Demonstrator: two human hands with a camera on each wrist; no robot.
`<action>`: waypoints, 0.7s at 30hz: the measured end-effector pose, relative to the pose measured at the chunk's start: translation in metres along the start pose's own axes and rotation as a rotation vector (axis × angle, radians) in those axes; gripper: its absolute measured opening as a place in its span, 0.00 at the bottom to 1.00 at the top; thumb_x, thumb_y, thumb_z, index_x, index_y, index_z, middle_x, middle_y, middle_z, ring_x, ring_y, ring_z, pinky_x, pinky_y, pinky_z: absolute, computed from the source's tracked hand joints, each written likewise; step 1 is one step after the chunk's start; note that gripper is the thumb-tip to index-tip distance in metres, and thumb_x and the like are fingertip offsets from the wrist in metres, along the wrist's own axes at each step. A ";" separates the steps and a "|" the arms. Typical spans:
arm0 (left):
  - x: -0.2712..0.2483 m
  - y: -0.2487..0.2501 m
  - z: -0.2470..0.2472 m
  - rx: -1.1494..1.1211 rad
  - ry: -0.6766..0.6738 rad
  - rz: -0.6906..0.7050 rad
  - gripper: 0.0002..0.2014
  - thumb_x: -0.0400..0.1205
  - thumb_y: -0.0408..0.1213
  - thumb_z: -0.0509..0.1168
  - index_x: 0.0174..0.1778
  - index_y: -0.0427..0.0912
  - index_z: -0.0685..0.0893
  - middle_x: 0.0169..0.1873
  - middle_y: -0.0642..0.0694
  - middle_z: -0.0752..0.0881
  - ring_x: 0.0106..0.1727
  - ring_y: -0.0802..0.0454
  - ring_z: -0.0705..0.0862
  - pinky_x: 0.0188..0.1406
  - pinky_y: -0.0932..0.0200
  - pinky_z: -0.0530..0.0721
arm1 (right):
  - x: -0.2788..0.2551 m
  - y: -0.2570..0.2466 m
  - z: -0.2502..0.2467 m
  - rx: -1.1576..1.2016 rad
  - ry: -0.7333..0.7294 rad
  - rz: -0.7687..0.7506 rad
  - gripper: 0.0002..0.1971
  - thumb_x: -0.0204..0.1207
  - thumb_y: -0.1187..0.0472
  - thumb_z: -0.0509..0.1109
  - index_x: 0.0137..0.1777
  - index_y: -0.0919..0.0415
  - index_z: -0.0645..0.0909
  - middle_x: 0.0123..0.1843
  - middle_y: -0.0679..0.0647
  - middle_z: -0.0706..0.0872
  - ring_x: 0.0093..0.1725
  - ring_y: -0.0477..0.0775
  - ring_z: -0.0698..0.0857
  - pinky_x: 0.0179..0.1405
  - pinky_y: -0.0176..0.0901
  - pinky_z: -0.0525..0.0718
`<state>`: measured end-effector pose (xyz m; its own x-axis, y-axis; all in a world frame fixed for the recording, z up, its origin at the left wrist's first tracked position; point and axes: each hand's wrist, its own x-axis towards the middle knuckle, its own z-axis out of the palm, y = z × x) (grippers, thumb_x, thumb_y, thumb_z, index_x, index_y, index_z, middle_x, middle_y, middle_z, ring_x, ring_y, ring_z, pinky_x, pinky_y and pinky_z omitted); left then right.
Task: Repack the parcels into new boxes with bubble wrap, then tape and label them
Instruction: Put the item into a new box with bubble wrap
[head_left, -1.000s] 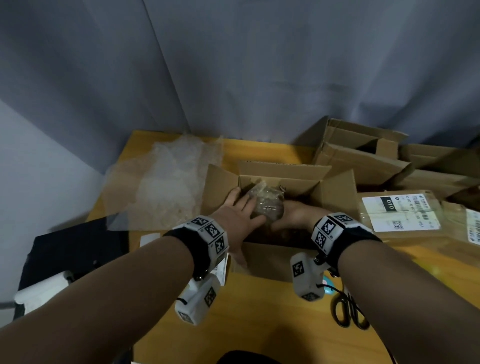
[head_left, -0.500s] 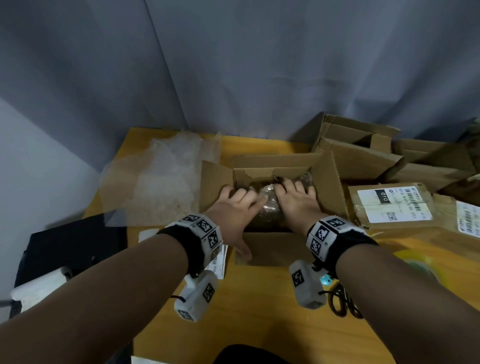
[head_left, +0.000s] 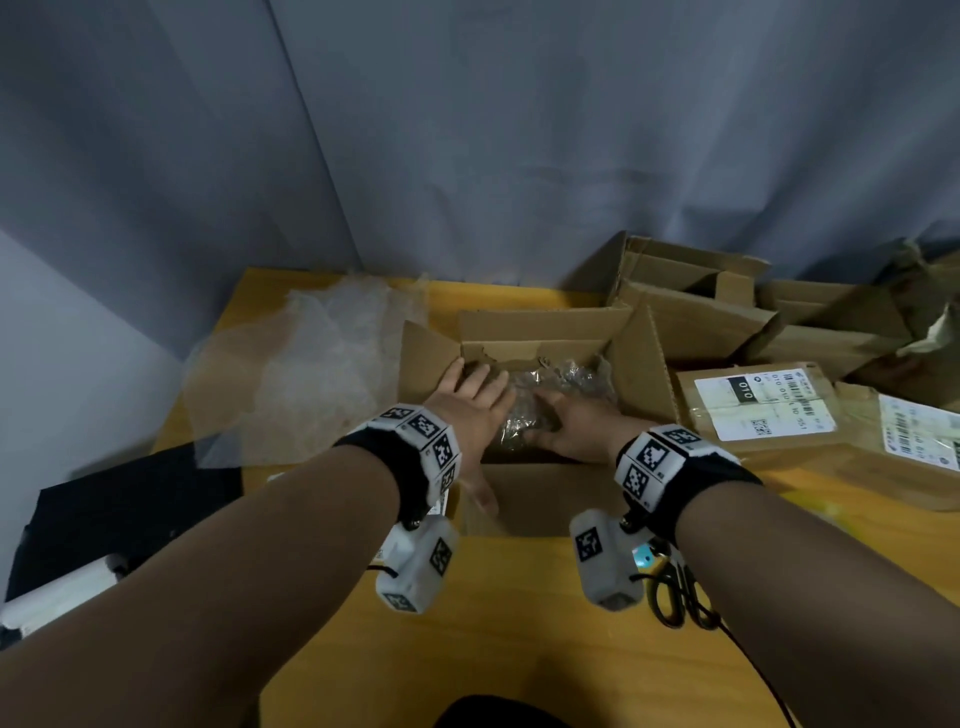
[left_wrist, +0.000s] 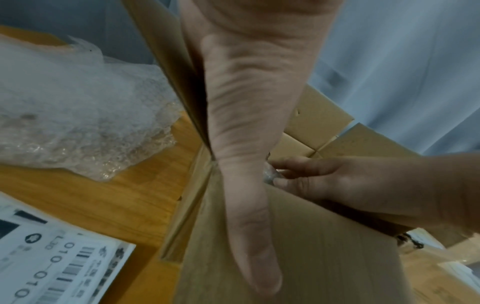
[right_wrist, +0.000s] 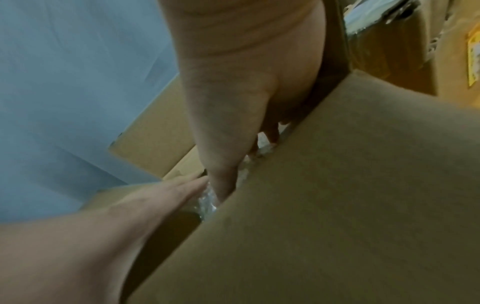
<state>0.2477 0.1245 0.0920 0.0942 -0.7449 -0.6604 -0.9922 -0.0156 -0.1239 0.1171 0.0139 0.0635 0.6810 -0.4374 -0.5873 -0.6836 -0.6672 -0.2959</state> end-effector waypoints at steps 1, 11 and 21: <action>-0.003 -0.001 0.003 -0.031 0.040 0.037 0.70 0.56 0.78 0.66 0.82 0.48 0.34 0.83 0.43 0.38 0.83 0.39 0.37 0.77 0.34 0.29 | 0.000 -0.002 -0.002 0.016 -0.019 -0.001 0.37 0.79 0.38 0.61 0.84 0.48 0.51 0.84 0.54 0.59 0.82 0.60 0.61 0.80 0.54 0.60; -0.052 -0.043 -0.022 -0.481 0.850 0.021 0.26 0.84 0.55 0.54 0.74 0.42 0.72 0.68 0.43 0.77 0.69 0.46 0.74 0.73 0.49 0.66 | -0.018 -0.048 -0.051 0.386 0.397 -0.182 0.09 0.82 0.58 0.64 0.56 0.55 0.84 0.56 0.51 0.87 0.58 0.51 0.84 0.59 0.39 0.75; -0.028 -0.105 0.077 -0.561 0.293 -0.469 0.42 0.75 0.51 0.71 0.81 0.50 0.56 0.79 0.39 0.55 0.75 0.35 0.63 0.70 0.39 0.72 | -0.003 -0.083 -0.054 0.434 0.687 -0.112 0.10 0.82 0.59 0.63 0.58 0.57 0.83 0.57 0.53 0.85 0.59 0.53 0.82 0.63 0.47 0.80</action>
<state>0.3552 0.1986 0.0668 0.5649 -0.7217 -0.4000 -0.7550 -0.6477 0.1024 0.1864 0.0381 0.1305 0.6636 -0.7479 0.0137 -0.5467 -0.4974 -0.6735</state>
